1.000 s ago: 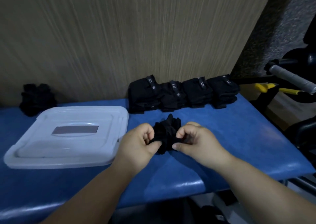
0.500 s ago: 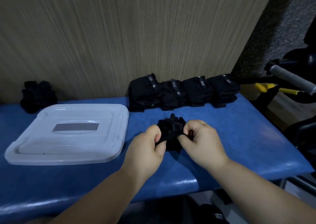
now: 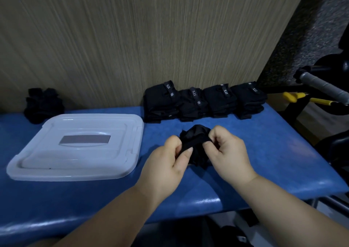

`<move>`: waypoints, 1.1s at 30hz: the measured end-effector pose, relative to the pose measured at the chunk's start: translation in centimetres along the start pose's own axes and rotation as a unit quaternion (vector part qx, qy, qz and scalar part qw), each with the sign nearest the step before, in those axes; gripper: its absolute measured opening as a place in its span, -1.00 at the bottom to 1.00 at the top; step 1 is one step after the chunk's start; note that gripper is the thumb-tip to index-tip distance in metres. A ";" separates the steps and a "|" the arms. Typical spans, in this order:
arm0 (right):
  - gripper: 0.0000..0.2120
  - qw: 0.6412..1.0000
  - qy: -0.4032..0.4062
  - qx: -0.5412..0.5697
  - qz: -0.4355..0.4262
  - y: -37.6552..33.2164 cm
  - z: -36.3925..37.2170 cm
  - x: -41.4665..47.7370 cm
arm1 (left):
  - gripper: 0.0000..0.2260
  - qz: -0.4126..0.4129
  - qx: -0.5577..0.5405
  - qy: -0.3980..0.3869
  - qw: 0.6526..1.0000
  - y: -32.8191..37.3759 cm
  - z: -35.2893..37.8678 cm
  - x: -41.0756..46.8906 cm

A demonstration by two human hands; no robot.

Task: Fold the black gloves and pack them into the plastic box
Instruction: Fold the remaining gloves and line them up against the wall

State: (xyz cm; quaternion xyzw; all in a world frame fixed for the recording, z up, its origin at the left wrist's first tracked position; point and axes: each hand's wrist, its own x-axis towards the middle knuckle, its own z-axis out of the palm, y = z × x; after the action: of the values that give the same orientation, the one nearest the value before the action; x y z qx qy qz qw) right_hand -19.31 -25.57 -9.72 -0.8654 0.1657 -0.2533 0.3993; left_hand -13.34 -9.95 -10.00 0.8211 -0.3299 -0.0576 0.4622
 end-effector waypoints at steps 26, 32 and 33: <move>-0.69 0.999 0.009 -0.023 0.025 0.7 -0.5 0.4 | -0.71 -0.068 -0.066 -0.038 0.995 -0.1 -0.1 0.0; -0.61 0.986 -0.069 0.150 -0.004 0.3 -1.1 0.3 | -0.36 -0.276 -0.385 -0.098 0.875 0.8 -1.4 1.3; -0.59 0.984 -0.091 0.152 -0.018 0.2 -1.0 0.1 | -0.39 -0.296 -0.419 -0.106 0.852 0.8 -1.6 1.4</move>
State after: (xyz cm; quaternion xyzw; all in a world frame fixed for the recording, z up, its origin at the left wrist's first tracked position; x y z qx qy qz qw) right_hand -19.76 -26.36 -9.31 -0.8167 0.0724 -0.2028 0.5353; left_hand -11.96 -9.92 -8.18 0.5971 -0.0627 -0.4112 0.6859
